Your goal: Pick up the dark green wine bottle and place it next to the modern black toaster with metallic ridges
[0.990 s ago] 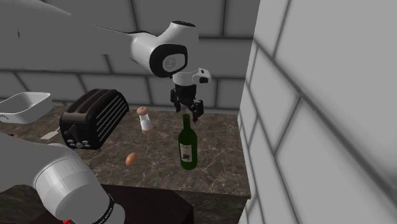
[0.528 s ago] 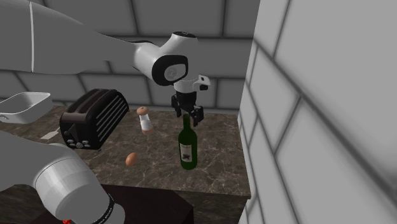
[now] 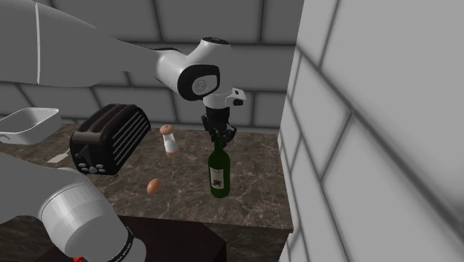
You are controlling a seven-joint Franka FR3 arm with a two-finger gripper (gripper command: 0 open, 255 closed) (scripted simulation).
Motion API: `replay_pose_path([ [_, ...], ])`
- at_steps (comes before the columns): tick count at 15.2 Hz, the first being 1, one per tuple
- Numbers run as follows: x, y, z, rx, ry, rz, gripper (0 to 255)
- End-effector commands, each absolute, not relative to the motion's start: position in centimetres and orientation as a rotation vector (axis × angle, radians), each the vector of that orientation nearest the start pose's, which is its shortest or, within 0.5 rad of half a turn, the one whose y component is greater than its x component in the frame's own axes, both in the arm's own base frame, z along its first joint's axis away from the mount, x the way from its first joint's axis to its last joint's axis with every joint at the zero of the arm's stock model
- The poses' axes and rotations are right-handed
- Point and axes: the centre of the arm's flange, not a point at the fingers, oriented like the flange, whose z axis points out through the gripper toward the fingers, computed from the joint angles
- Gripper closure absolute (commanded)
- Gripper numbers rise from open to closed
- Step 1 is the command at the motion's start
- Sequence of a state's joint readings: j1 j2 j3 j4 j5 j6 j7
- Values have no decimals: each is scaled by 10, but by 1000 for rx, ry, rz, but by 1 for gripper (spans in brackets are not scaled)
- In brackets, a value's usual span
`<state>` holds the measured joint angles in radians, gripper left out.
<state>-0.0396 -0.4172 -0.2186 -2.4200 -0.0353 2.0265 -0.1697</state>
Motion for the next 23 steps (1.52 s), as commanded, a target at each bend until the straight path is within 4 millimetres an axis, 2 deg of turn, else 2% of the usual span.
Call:
replay_pose_path([
  [1, 407, -113, 460, -3088, 86, -39, 255],
  [7, 407, -113, 460, -3088, 86, -39, 255],
  [23, 407, -113, 544, -3088, 86, -39, 255],
])
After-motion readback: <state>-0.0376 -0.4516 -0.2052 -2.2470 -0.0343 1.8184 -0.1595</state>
